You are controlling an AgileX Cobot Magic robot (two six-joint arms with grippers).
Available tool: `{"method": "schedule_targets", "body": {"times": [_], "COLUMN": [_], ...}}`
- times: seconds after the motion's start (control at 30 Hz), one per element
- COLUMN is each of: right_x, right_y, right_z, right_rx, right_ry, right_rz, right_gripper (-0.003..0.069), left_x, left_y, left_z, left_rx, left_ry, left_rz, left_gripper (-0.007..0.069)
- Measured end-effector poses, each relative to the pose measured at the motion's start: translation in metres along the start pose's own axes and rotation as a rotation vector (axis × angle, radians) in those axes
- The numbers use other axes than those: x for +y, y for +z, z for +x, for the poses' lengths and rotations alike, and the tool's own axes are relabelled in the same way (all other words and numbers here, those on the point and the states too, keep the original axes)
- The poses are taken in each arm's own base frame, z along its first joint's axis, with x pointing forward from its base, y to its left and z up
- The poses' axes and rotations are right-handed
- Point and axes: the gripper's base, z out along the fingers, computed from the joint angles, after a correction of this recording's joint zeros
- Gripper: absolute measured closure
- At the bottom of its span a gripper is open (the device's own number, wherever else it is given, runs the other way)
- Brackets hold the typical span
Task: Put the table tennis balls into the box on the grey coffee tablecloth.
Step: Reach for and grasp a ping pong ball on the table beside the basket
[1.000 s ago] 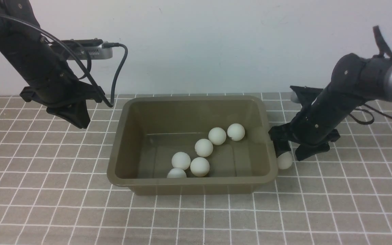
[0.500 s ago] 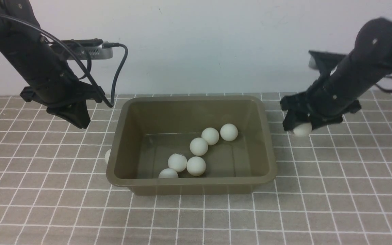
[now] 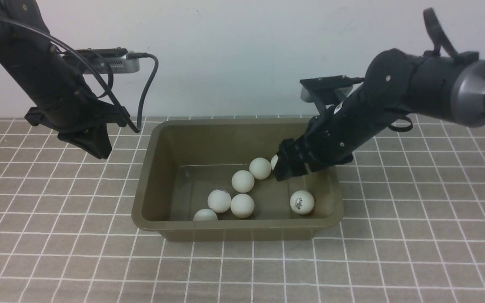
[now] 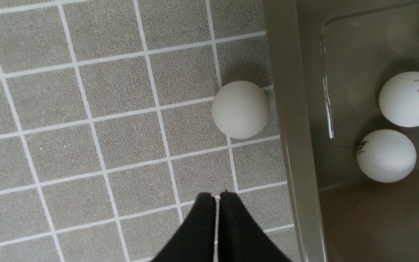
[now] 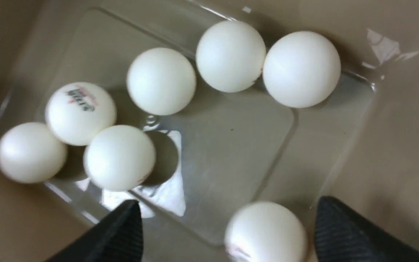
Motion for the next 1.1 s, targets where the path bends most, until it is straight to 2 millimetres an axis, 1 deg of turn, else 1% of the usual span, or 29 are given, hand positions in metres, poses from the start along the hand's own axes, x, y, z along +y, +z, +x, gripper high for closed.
{"method": "schedule_targets", "body": {"times": [0.07,0.1,0.13,0.17,0.23,0.27,0.37,0.43,0.47,0.53,0.63,0.7,0.73,0.77,0.8,0.83,0.9,0.93,0.97,1.0,1.07,1.1], "right_x": [-0.003,-0.003,-0.006,-0.014,-0.027,-0.029,-0.052,-0.057,-0.056,-0.05,-0.036,-0.031,-0.027,-0.025,-0.02,-0.016,-0.009,-0.005,-0.004,-0.002,0.001,0.001], "right_y": [0.005,0.006,0.007,0.009,0.006,0.006,-0.006,-0.018,-0.024,-0.041,-0.07,-0.086,-0.099,-0.107,-0.124,-0.14,-0.173,-0.195,-0.198,-0.214,-0.242,-0.256], "right_z": [0.001,0.001,0.002,0.003,0.005,0.005,0.008,0.007,0.005,0.001,-0.005,-0.007,-0.008,-0.008,-0.008,-0.008,-0.004,0.0,0.001,0.005,0.014,0.02], "right_rx": [0.004,0.006,0.01,0.024,0.044,0.044,0.078,0.076,0.062,0.018,-0.059,-0.094,-0.124,-0.142,-0.18,-0.214,-0.278,-0.322,-0.328,-0.355,-0.402,-0.425], "right_ry": [-0.003,-0.005,-0.005,0.024,0.076,0.074,0.14,0.136,0.128,0.123,0.124,0.108,0.097,0.09,0.074,0.058,0.024,0.016,0.014,0.012,0.019,0.023], "right_rz": [0.019,0.022,0.039,0.078,0.128,0.133,0.2,0.219,0.219,0.21,0.178,0.173,0.173,0.177,0.188,0.2,0.227,0.237,0.238,0.245,0.262,0.273], "right_gripper": [0.0123,0.0129,0.0162,0.0244,0.0354,0.0365,0.0534,0.062,0.0642,0.0662,0.0671,0.0672,0.0672,0.0673,0.0672,0.0672,0.0672,0.0672,0.0672,0.0672,0.0672,0.0672], "left_x": [0.0,0.0,0.0,0.0,0.0,0.0,0.0,-0.003,-0.005,-0.01,-0.018,-0.023,-0.024,-0.025,-0.027,-0.028,-0.03,-0.033,-0.033,-0.033,-0.034,-0.032], "left_y": [0.0,0.0,0.0,0.0,0.0,0.0,0.0,0.0,0.001,0.002,0.004,0.009,0.012,0.015,0.023,0.027,0.041,0.051,0.053,0.06,0.069,0.076], "left_z": [0.0,0.0,0.0,0.0,0.0,0.0,0.0,0.0,0.0,-0.001,-0.001,-0.002,-0.002,-0.003,-0.003,-0.004,-0.005,-0.006,-0.006,-0.007,-0.01,-0.013], "left_rx": [0.0,0.0,0.0,0.0,0.0,0.0,-0.001,-0.001,0.0,0.002,0.007,0.017,0.025,0.032,0.052,0.061,0.092,0.112,0.112,0.114,0.102,0.092], "left_ry": [0.0,0.0,0.0,0.0,-0.001,-0.001,-0.002,0.007,0.014,0.026,0.044,0.053,0.057,0.059,0.063,0.065,0.072,0.079,0.079,0.082,0.084,0.081], "left_rz": [0.0,0.0,0.0,0.0,0.002,0.002,0.004,0.011,0.012,0.015,0.022,0.029,0.032,0.033,0.036,0.037,0.041,0.043,0.042,0.039,0.035,0.032], "left_gripper": [0.0629,0.0629,0.0629,0.0629,0.0629,0.0629,0.0629,0.0629,0.0629,0.0629,0.0629,0.0629,0.0627,0.0624,0.0608,0.0597,0.0544,0.048,0.047,0.041,0.0322,0.0246]}}
